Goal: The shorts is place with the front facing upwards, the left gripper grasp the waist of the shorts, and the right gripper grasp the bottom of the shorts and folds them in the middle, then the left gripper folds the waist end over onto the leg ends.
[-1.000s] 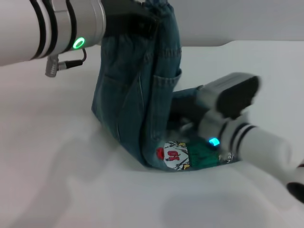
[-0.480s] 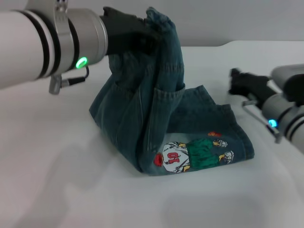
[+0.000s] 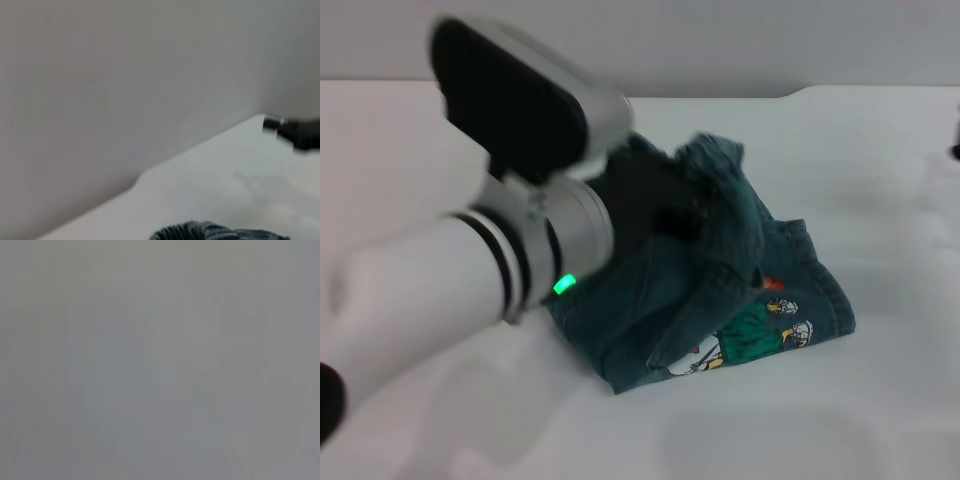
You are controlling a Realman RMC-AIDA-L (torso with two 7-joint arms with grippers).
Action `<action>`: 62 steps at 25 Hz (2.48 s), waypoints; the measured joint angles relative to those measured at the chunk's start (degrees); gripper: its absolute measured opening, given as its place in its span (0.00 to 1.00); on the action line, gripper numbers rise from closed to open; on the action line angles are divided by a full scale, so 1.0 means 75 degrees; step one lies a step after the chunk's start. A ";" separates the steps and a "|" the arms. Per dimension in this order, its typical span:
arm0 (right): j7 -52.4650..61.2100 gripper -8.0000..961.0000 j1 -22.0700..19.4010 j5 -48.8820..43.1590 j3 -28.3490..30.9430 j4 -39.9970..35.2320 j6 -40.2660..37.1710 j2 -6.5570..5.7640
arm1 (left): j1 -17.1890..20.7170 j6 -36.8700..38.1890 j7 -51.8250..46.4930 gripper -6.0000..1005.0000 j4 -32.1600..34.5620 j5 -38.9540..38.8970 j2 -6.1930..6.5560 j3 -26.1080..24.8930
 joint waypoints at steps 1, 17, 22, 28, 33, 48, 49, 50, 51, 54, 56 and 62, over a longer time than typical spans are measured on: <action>-0.0035 0.01 -0.0180 -0.0003 0.0031 0.0186 -0.0152 -0.0046 | -0.0012 0.0102 0.0017 0.23 0.0122 -0.0020 0.0000 0.0089; -0.1159 0.01 -0.1340 -0.1187 0.1424 0.1521 0.0026 0.0240 | 0.0339 0.1878 0.0080 0.62 0.0561 0.0108 0.0019 0.0301; -0.2502 0.01 -0.2121 -0.1200 0.2123 0.1946 -0.0682 0.0678 | 0.1107 0.5306 -0.0008 0.74 0.1766 0.0413 -0.0012 -0.0154; -0.2437 0.07 -0.2978 -0.1153 0.2454 0.2561 -0.1043 0.0809 | 0.1085 0.7955 -0.0041 0.83 0.3710 0.0290 -0.0031 -0.0905; -0.1705 0.13 -0.3220 -0.1176 0.2414 0.2362 -0.1283 0.0814 | 0.0461 0.9603 -0.0021 0.84 0.5643 -0.0122 -0.0051 -0.1128; -0.1525 0.46 -0.2564 -0.1348 0.1553 0.0536 -0.3078 0.0892 | -0.1511 1.0961 -0.0502 0.84 0.9075 -0.1027 -0.0059 -0.0684; -0.1519 0.49 -0.2551 -0.1347 0.1553 0.0518 -0.3075 0.0892 | -0.1511 1.0961 -0.0502 0.84 0.9075 -0.1027 -0.0059 -0.0684; -0.1516 0.51 -0.2531 -0.1346 0.1552 0.0494 -0.3074 0.0892 | -0.1558 1.0928 -0.0554 0.84 0.9106 -0.1018 -0.0056 -0.0669; -0.1515 0.51 -0.2511 -0.1345 0.1551 0.0461 -0.3073 0.0892 | -0.1559 1.0925 -0.0562 0.84 0.9107 -0.1018 -0.0056 -0.0666; -0.1507 0.51 -0.2448 -0.1335 0.1549 0.0352 -0.3073 0.0892 | -0.1559 1.0918 -0.0622 0.84 0.9111 -0.1020 -0.0055 -0.0644; -0.1496 0.51 -0.2395 -0.1329 0.1549 0.0284 -0.3074 0.0892 | -0.1549 1.0907 -0.0747 0.84 0.9122 -0.1037 -0.0051 -0.0593; -0.1338 0.51 -0.2307 -0.1305 0.1549 0.0170 -0.3073 0.0884 | -0.1505 1.0901 -0.0905 0.84 0.9101 -0.1033 -0.0053 -0.0491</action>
